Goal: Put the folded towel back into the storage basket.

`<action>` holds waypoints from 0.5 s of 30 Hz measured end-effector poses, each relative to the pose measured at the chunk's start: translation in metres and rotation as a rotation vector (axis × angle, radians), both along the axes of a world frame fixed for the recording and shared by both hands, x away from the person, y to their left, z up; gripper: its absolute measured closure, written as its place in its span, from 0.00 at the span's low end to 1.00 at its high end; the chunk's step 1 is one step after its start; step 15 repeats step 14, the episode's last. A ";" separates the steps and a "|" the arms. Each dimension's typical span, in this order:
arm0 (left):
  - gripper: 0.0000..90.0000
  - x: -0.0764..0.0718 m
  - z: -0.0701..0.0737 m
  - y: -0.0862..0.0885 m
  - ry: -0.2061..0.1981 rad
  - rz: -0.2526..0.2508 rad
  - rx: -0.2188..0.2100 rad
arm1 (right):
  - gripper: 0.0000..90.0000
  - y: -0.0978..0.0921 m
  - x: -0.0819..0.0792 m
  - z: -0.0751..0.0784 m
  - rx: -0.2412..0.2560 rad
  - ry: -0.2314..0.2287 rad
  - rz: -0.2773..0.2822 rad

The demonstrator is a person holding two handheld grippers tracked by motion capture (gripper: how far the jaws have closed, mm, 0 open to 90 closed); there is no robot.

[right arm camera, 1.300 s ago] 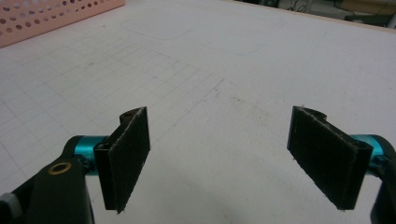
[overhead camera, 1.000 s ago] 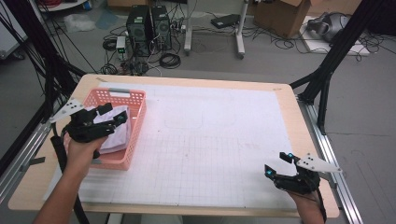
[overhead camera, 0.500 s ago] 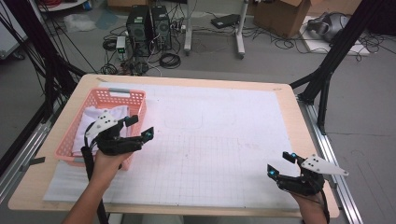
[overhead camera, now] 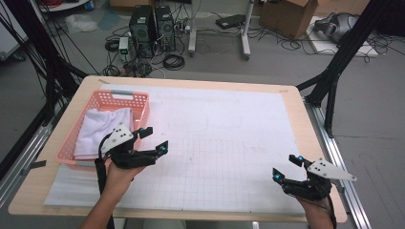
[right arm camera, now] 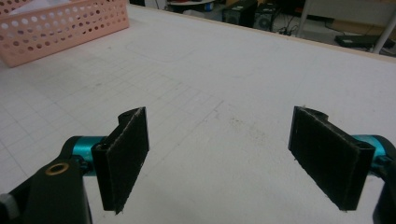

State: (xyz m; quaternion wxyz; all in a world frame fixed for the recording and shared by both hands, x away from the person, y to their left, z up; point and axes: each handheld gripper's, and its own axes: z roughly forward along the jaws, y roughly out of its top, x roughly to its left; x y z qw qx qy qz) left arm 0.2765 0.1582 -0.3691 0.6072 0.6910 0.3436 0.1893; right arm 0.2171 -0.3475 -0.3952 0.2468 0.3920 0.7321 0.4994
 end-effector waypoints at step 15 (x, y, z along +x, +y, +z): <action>0.24 -0.001 -0.005 -0.001 0.012 -0.002 -0.004 | 0.21 -0.001 0.000 0.000 0.010 -0.002 -0.003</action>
